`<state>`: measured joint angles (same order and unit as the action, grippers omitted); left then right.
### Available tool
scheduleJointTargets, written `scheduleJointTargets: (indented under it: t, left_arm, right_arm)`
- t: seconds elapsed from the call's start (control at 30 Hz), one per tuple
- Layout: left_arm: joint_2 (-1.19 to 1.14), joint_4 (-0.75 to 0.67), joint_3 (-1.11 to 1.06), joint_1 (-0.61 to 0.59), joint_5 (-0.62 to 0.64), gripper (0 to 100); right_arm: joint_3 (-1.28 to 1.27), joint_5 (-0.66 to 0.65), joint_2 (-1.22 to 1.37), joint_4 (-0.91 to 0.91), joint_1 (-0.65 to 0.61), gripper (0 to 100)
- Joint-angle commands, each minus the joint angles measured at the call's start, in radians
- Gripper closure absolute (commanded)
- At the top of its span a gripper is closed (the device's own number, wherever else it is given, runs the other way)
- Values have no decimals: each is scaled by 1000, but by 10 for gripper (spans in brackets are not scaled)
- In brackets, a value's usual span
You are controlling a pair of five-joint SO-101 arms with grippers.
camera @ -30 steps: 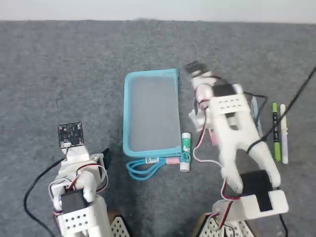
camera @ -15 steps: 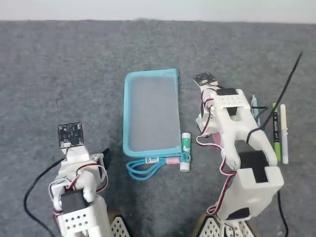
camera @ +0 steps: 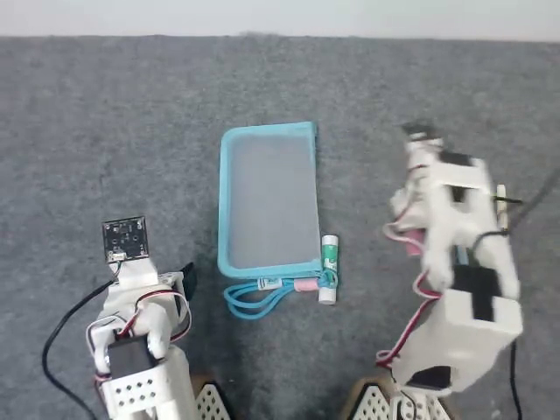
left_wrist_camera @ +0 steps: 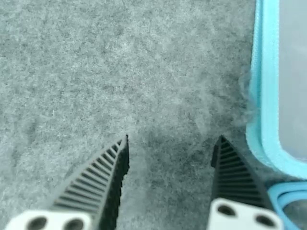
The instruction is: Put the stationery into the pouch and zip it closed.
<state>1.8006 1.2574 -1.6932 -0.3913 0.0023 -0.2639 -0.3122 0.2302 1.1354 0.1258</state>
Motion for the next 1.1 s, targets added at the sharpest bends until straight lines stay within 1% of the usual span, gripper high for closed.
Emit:
scheduleJointTargets:
  t: [0.0, 0.1, 0.2, 0.33, 0.57, 0.67, 0.83, 0.9, 1.0, 1.07]
  left_arm:
    - [18, 5, 7, -6, 14, 735]
    - [18, 5, 7, -6, 14, 735]
    - [18, 5, 7, -6, 14, 735]
    - [18, 5, 7, -6, 14, 735]
    - [18, 5, 7, -6, 14, 735]
    - [18, 5, 7, -6, 14, 735]
    - [18, 5, 7, -6, 14, 735]
    - [18, 5, 7, -6, 14, 735]
    - [18, 5, 7, -6, 14, 735]
    - [18, 5, 7, -6, 14, 735]
  right_arm:
    - [107, -89, -16, 2, 137, 987]
    - [167, -158, 24, 19, 208, 987]
    - [218, -204, 81, 33, 228, 987]
    - [239, -226, 119, 33, 216, 987]
    - [244, -226, 147, 31, 139, 987]
    - [236, -178, 150, 35, 96, 987]
    - [264, -100, 88, 133, 22, 987]
    - [269, -69, 68, 145, -2, 987]
    - [262, -63, 77, 113, -2, 987]
    - [269, -63, 113, 84, 38, 987]
